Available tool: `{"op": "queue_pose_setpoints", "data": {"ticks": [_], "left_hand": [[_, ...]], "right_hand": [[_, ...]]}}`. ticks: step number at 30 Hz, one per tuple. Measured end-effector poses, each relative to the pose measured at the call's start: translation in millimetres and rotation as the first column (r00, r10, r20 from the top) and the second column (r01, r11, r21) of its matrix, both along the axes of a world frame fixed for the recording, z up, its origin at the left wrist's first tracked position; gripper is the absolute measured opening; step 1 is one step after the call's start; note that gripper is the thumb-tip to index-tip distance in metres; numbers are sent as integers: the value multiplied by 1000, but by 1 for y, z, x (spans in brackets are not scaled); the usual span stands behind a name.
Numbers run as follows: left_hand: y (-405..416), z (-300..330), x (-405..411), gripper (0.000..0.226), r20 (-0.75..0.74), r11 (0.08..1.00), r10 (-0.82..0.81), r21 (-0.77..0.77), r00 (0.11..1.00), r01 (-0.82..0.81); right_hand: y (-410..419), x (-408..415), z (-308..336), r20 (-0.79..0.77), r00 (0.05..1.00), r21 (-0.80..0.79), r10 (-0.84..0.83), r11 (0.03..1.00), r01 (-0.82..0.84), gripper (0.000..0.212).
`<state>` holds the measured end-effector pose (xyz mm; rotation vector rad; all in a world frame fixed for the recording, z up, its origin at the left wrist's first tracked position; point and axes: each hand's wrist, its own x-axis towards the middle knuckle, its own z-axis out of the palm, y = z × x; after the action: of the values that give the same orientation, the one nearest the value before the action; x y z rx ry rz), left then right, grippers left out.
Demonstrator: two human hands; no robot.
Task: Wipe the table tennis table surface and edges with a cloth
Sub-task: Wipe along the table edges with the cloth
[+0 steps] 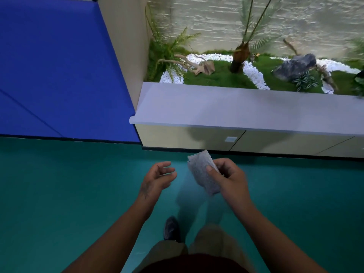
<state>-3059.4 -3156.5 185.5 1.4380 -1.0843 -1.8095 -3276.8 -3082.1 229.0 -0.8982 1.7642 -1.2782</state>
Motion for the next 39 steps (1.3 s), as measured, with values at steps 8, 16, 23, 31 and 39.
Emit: {"op": "queue_pose_setpoints", "data": {"ticks": [8, 16, 23, 31, 39], "left_hand": [[-115, -13, -65, 61, -238, 953, -3, 293, 971, 74], [-244, -41, -109, 47, -165, 949, 133, 306, 977, -77], [-346, -60, -137, 31, 81, 969, 153, 185, 985, -166], [-434, -162, -144, 30, 400, 998, 67, -19, 914, -65], [-490, -276, -148, 43, 481, 992, -66, -64, 874, 109]], "right_hand": [[-145, -19, 1, 75, 996, -28, 44, 999, -42, 6], [-284, -74, -40, 136, 989, 32, 57, 998, -62, 6], [-376, -107, -98, 7, 999, 157, 41, 987, -42, 13], [-461, -116, -188, -47, 999, 346, 22, 938, -4, 15], [-523, -119, -294, -8, 996, 479, 94, 875, -78, 26]]}}
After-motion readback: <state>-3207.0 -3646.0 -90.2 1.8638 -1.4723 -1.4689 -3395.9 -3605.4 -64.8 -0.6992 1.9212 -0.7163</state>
